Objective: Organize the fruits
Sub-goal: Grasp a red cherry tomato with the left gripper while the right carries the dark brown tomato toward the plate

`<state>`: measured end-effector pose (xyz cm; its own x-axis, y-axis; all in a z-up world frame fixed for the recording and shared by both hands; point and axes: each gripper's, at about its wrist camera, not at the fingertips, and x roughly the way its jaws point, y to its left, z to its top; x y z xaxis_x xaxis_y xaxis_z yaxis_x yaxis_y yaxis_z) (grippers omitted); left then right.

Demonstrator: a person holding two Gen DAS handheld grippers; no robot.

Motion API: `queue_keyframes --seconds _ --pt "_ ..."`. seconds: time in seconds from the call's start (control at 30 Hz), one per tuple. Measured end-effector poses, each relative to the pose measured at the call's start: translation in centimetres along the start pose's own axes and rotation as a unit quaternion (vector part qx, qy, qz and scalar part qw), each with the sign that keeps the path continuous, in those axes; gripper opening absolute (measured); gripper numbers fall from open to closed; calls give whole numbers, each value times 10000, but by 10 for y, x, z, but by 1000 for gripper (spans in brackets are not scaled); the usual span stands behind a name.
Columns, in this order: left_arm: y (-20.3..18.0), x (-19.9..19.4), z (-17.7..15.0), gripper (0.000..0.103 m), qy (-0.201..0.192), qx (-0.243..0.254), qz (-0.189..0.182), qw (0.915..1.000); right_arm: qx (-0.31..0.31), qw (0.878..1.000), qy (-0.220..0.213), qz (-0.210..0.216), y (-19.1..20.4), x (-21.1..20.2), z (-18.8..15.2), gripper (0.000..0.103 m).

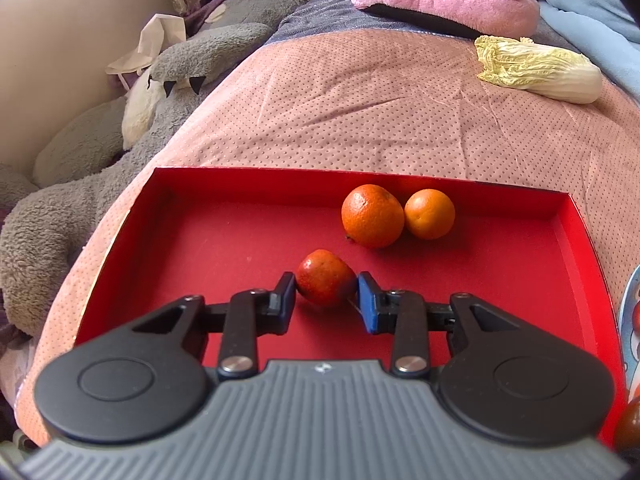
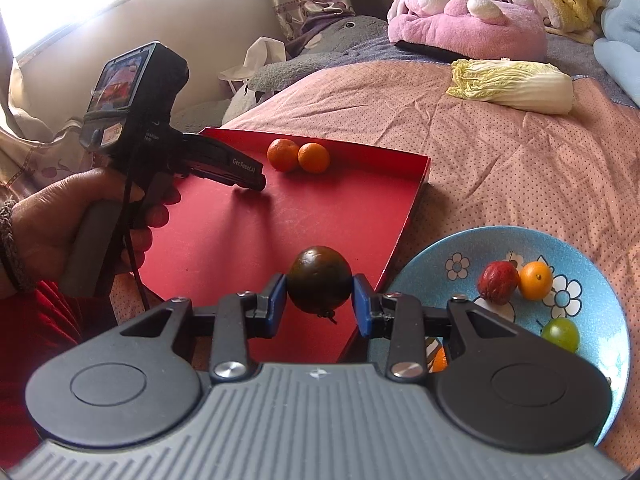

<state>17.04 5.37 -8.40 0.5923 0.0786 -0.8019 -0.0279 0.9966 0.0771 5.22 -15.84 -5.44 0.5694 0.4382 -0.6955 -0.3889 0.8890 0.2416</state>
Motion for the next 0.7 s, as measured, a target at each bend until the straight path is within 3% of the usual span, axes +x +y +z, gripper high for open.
queue_keyframes --seconds 0.37,0.7 --pt "6 -26 -12 37 -210 -142 210 9995 -179 9998 -33 125 21 -11 -2 41" --pt "1 -43 -19 37 -367 -152 123 9991 -269 9995 -40 150 30 -19 -6 41"
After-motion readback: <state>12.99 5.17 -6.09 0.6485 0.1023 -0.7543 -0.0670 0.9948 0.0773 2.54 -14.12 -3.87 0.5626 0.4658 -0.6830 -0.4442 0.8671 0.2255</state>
